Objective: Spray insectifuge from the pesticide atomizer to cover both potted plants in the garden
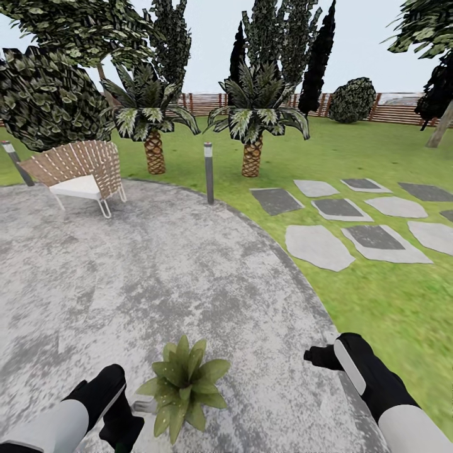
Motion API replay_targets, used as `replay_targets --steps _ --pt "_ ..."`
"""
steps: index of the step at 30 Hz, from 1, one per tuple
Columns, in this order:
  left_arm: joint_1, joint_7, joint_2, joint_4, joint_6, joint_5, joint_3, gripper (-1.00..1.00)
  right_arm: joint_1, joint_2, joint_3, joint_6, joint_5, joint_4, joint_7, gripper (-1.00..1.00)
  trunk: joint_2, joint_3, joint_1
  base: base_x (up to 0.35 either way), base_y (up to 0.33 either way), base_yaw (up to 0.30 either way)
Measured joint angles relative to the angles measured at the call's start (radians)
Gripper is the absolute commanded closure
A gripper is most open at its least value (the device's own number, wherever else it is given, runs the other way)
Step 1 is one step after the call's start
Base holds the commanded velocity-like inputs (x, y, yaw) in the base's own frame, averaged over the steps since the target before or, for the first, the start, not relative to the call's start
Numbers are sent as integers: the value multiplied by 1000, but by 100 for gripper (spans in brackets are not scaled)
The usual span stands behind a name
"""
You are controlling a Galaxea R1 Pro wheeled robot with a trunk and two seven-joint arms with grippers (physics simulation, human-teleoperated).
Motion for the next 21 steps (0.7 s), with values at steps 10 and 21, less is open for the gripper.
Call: replay_targets --steps 10,21 --pt "9 -1 0 7 -1 1 -1 100 0 0 0 0 0 0 0 -100 0 0 0 -4 2 0" --pt "7 0 0 6 -1 1 -1 100 0 0 0 0 0 0 0 -100 0 0 0 52 128 0"
